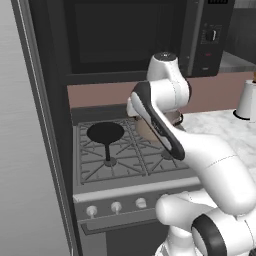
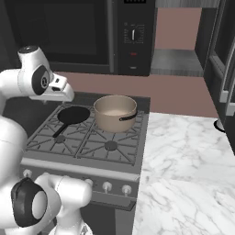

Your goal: Move the pot and pan from the stove into the sink.

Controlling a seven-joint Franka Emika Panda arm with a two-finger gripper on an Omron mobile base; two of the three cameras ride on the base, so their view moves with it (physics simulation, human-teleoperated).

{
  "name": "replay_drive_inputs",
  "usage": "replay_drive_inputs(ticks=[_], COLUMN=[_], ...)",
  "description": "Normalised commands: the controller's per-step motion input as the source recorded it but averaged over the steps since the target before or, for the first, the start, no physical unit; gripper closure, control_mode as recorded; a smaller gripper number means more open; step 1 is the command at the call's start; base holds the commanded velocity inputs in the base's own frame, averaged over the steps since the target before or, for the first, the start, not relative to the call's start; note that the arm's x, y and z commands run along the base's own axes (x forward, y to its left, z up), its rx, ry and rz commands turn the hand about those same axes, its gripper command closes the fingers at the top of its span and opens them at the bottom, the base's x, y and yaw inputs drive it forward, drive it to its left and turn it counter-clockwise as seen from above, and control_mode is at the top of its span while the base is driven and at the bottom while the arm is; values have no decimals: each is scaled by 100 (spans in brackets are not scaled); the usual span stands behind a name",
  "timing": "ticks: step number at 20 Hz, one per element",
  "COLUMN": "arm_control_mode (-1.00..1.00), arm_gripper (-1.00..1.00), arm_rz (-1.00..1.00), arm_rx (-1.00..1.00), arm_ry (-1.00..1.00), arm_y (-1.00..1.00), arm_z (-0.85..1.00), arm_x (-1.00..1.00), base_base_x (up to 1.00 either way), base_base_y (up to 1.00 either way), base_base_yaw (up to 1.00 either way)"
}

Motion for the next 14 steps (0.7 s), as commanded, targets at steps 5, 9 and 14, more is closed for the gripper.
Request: replay_drive_inputs(ticks=[5,9,14], arm_control_mode=[-100,-100,-100], arm_gripper=[-100,-100,-100], arm_rz=[0,0,0], arm_rx=[0,0,0], arm_ry=[-3,-2,0], arm_y=[59,19,2], arm_z=[-12,-3,-7], arm_x=[0,0,0], base_base_x=[0,0,0], base_base_y=[0,0,0], base_base_yaw=[0,0,0])
